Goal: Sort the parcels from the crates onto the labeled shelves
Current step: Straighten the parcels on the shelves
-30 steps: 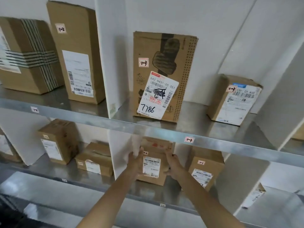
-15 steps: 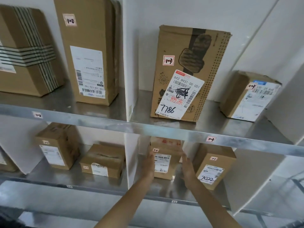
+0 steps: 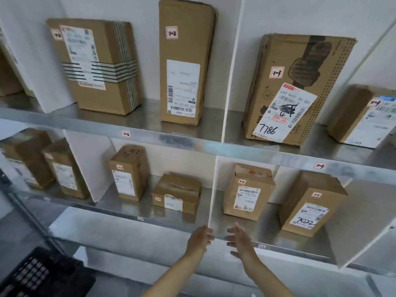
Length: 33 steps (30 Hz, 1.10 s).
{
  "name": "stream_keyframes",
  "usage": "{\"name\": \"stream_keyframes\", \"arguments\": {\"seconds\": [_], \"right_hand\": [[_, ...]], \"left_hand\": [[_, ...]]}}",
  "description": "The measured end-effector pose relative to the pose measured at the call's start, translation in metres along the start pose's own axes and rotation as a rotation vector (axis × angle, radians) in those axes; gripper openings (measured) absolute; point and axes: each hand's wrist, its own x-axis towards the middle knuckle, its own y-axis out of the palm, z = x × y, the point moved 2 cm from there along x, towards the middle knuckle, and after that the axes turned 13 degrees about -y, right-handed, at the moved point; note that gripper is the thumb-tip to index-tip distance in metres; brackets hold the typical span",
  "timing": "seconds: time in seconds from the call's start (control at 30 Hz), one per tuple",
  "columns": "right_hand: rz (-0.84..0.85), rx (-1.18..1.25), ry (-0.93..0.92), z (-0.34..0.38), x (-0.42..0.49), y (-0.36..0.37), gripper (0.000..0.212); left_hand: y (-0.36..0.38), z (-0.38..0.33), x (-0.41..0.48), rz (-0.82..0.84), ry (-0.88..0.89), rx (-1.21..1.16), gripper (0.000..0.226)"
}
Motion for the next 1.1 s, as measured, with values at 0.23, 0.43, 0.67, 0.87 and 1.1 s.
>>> {"name": "stream_keyframes", "arguments": {"seconds": [0.23,0.43,0.67,0.87,1.1], "right_hand": [[0.309,-0.079,-0.016,0.013,-0.042,0.072,0.038],[0.274,-0.066,-0.208,0.029,-0.036,0.111,0.022],[0.036,-0.031,-0.348,0.044,0.022,0.136,0.01],[-0.071,-0.03,-0.174,0.039,0.08,0.158,0.037],[-0.098,0.069,-0.202,0.033,0.111,0.171,0.05]], "left_hand": [[-0.095,0.019,-0.018,-0.231,0.177,-0.199,0.035],[-0.139,0.008,-0.012,-0.319,0.198,-0.302,0.032],[-0.164,-0.038,0.03,-0.303,0.171,-0.186,0.014],[-0.168,-0.077,0.078,-0.218,-0.044,-0.161,0.021],[-0.17,-0.094,0.115,-0.146,-0.028,-0.162,0.011]]}}
